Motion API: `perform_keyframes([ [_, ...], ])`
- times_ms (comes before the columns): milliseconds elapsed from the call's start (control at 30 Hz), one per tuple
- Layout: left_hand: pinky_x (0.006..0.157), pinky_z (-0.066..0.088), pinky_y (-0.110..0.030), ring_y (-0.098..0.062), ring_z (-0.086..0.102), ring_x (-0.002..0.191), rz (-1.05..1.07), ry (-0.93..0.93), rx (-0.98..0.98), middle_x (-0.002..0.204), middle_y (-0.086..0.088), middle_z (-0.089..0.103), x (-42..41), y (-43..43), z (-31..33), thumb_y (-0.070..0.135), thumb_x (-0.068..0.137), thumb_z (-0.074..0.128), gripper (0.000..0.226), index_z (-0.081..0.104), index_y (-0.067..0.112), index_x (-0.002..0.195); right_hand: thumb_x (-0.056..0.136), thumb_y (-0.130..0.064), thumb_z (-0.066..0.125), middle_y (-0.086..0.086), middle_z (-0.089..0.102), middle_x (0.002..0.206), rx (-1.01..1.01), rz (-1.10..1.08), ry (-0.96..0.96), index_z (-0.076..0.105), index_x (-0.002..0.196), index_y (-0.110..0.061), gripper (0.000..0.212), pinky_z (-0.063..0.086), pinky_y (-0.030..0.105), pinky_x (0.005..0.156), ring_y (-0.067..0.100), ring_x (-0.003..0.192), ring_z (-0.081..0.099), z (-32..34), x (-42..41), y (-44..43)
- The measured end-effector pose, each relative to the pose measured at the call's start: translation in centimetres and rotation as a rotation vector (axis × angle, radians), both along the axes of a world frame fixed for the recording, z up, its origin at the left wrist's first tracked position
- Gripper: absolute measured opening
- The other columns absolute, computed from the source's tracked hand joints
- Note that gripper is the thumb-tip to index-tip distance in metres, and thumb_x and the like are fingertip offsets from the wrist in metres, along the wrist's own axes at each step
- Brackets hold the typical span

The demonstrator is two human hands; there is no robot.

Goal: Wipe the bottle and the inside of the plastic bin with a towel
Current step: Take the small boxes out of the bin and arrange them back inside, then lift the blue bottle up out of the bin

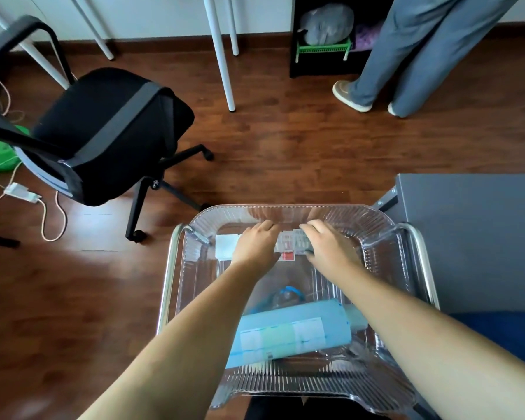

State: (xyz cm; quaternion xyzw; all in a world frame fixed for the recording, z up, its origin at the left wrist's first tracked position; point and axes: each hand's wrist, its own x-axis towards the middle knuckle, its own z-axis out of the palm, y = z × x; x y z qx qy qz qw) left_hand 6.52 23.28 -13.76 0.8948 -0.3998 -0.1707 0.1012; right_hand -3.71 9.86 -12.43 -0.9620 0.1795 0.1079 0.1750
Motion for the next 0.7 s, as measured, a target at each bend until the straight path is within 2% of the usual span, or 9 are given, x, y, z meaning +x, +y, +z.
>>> perform_keyframes([
  [133,0.087,0.046,-0.033,-0.025,0.054,0.108,-0.012,0.001,0.006,0.122,-0.005,0.059,0.2,1.0,1.1,0.025,0.077,0.075,0.05,0.055,0.013,0.121,0.082,-0.015,0.069,0.002,0.049,0.137,-0.011,0.026,-0.016,0.046,0.137,-0.013,0.06,0.042,0.035,0.099,0.022,0.126,0.045,1.1,-0.2,-0.1],
  [267,0.087,0.041,-0.034,-0.026,0.05,0.111,-0.076,-0.022,0.015,0.123,-0.005,0.056,0.2,2.5,3.5,0.027,0.08,0.069,0.044,0.054,0.012,0.119,0.082,-0.019,0.069,-0.001,0.051,0.135,-0.047,0.01,-0.017,0.05,0.133,-0.017,0.055,0.044,0.034,0.097,0.021,0.122,0.048,3.8,-1.0,-0.4],
  [467,0.096,0.039,-0.034,-0.023,0.046,0.121,-0.17,0.01,0.004,0.133,-0.002,0.051,-0.8,4.5,7.7,0.032,0.083,0.064,0.055,0.047,0.018,0.134,0.084,-0.023,0.069,-0.001,0.055,0.131,-0.032,-0.049,0.057,0.052,0.129,-0.021,0.048,0.049,0.036,0.091,0.021,0.118,0.054,9.3,-3.3,-0.8],
  [700,0.092,0.045,-0.036,-0.024,0.052,0.116,-0.369,0.057,0.125,0.134,-0.001,0.051,-4.1,5.4,7.5,0.049,0.081,0.064,0.066,0.041,0.023,0.137,0.082,-0.01,0.067,0.002,0.063,0.121,-0.051,-0.106,0.18,0.063,0.118,-0.02,0.037,0.051,0.033,0.078,0.025,0.1,0.063,9.7,-6.8,0.8],
])
